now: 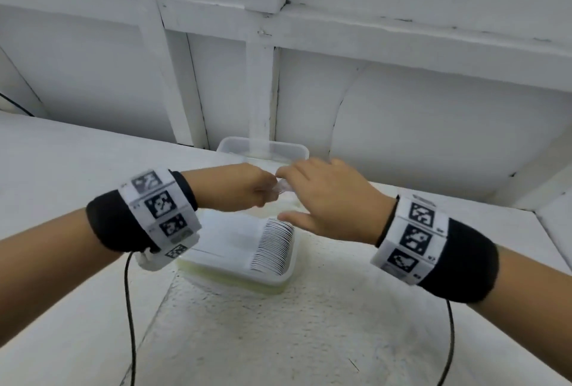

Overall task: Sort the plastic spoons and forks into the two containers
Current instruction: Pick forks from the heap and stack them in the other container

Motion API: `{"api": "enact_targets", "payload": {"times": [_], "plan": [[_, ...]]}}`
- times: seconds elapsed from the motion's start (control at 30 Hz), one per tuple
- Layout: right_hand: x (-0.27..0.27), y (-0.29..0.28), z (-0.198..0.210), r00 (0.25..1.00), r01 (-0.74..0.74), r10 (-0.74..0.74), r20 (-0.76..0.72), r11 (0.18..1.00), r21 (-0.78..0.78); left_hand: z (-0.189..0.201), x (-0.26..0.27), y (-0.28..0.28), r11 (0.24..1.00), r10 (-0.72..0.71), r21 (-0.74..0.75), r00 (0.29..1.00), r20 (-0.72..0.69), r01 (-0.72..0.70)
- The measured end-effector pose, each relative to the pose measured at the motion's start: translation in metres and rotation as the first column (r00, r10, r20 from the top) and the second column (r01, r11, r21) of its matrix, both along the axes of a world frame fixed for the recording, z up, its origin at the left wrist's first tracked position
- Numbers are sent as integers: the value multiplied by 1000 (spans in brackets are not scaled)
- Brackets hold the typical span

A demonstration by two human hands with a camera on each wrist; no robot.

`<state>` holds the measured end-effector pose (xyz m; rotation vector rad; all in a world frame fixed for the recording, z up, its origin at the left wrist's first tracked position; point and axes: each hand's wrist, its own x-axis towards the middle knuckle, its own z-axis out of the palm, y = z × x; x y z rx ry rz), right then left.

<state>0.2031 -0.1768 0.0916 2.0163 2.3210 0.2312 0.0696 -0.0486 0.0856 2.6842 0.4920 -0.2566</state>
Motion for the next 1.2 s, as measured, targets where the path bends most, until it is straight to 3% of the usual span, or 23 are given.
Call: {"api": "enact_targets", "payload": {"times": [0.1,0.2,0.4,0.5,0.6,0.7,0.8,0.9,1.1,1.2], "plan": [[4,13,-16,982,-174,151,116,959,224,0,4,17,925,-22,-379,995,-94,-15],[14,25,-26,940,-333,281,194,880,339,-1,4,31,796,-68,-602,982,-176,-53],[26,40,-25,921,-367,375,-106,926,87,-10,6,54,621,-104,-774,966,-235,-121],[29,51,-23,932,-335,330,-151,942,-14,-11,10,63,646,-84,-749,962,-260,-146],[37,67,-29,954,-267,252,-162,961,-73,-6,14,77,764,-28,-623,955,-295,-170],[53,90,-41,957,-187,180,-228,982,-9,-7,13,106,823,239,-469,944,-227,-321],[67,112,-57,953,-73,37,-302,991,-109,-20,7,141,774,551,-330,831,-68,-540],[71,127,-76,937,22,-82,-339,984,-176,-38,1,159,730,654,-169,749,-106,-662],[66,141,-100,913,41,-168,-372,944,-326,-65,4,157,570,722,-322,648,-243,-756],[65,144,-100,912,23,-170,-373,930,-367,-70,6,156,558,727,-351,647,-231,-752]]}}
